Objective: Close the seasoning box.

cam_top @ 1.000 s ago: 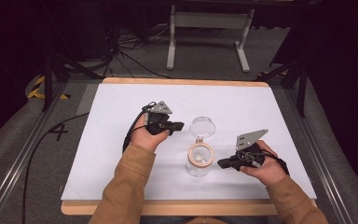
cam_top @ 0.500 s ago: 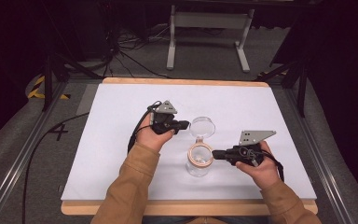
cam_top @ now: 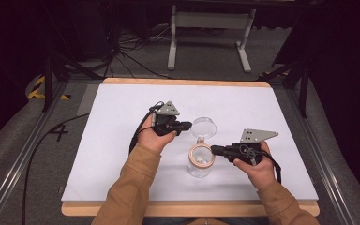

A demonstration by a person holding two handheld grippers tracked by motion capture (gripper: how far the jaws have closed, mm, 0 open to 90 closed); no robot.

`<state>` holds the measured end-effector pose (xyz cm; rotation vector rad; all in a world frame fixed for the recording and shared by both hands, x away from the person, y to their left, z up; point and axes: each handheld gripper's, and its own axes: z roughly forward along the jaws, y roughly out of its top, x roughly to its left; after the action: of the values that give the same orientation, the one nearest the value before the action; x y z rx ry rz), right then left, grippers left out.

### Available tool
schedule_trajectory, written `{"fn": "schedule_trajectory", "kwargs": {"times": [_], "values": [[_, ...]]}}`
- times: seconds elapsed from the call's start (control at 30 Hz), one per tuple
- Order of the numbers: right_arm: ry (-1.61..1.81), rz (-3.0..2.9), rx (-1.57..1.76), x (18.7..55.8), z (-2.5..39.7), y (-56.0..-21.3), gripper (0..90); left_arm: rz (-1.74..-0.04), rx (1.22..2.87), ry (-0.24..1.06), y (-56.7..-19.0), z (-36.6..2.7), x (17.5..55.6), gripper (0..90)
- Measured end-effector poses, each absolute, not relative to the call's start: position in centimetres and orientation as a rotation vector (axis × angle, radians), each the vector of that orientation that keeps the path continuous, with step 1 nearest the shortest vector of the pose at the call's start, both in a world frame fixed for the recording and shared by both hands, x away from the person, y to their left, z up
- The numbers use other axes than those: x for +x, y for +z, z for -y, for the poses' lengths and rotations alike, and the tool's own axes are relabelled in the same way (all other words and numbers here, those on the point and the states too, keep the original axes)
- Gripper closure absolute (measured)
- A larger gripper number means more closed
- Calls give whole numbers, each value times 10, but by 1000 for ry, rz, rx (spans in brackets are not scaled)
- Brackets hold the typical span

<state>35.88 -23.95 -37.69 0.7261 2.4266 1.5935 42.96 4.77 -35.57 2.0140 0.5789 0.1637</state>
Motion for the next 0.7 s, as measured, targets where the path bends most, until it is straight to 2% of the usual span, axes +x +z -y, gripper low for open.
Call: {"fn": "schedule_trajectory", "kwargs": {"times": [0.7], "values": [[1560, -2473, 719, 361, 235, -368, 900, -502, 2083, 143, -346, -49, 413, 875]]}}
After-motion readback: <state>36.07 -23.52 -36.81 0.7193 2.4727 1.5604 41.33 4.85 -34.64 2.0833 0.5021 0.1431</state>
